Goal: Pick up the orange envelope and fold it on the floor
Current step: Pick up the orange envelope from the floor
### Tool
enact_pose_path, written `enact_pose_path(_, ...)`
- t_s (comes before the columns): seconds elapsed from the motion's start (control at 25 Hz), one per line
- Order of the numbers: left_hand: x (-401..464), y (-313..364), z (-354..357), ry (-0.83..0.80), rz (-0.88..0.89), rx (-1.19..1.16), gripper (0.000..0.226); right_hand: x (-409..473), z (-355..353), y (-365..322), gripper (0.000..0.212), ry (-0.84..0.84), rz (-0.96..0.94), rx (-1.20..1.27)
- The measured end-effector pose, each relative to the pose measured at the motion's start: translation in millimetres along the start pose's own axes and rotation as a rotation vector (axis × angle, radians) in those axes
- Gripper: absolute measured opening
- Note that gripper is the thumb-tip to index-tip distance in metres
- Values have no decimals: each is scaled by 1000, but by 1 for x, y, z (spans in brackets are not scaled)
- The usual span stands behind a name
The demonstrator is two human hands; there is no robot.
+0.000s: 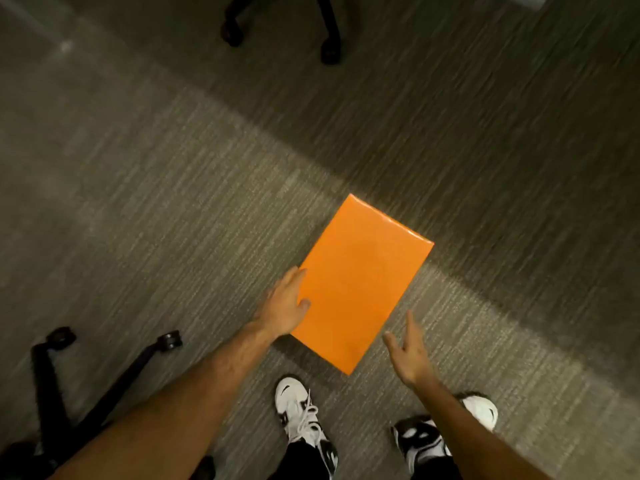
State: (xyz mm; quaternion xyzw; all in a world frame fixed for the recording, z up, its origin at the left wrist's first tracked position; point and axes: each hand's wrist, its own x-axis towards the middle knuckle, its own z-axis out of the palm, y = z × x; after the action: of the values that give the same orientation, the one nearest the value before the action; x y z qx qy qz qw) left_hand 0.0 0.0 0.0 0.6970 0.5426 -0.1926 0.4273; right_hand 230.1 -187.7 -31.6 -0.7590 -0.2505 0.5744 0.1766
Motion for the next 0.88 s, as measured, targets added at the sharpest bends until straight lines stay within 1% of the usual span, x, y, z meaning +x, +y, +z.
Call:
enact_pose_path(0.08, 29, -24, 15, 31, -46, -24, 76, 30, 18, 13, 88, 1, 119, 153)
enact_pose_path(0.2, 67, -59, 35, 53, -157, -98, 87, 70, 42, 31, 88, 36, 282, 380)
enact_pose_path(0.32, 82, -76, 54, -3, -241, -227, 93, 86, 57, 46, 85, 49, 341, 517)
enact_pose_path(0.4, 89, -81, 58, -35, -273, -304, 89, 92, 62, 50, 75, 50, 320, 586)
enact_pose_path(0.52, 91, -77, 66, 17, -286, -340, 76, 94, 65, 50, 52, 24, 286, 667)
enact_pose_path(0.6, 87, -69, 66, 32, -312, -349, 70, 90, 58, 49, 41, 29, 292, 684)
enact_pose_path(0.64, 84, -63, 67, 42, -318, -341, 68, 87, 53, 48, 40, 31, 278, 687)
enact_pose_path(0.76, 67, -31, 60, 107, -322, -356, 64, 70, 21, 41, 50, 49, 262, 682)
enact_pose_path(0.88, 46, 16, 52, 136, -283, -398, 65, 46, -23, 32, 49, 82, 233, 648)
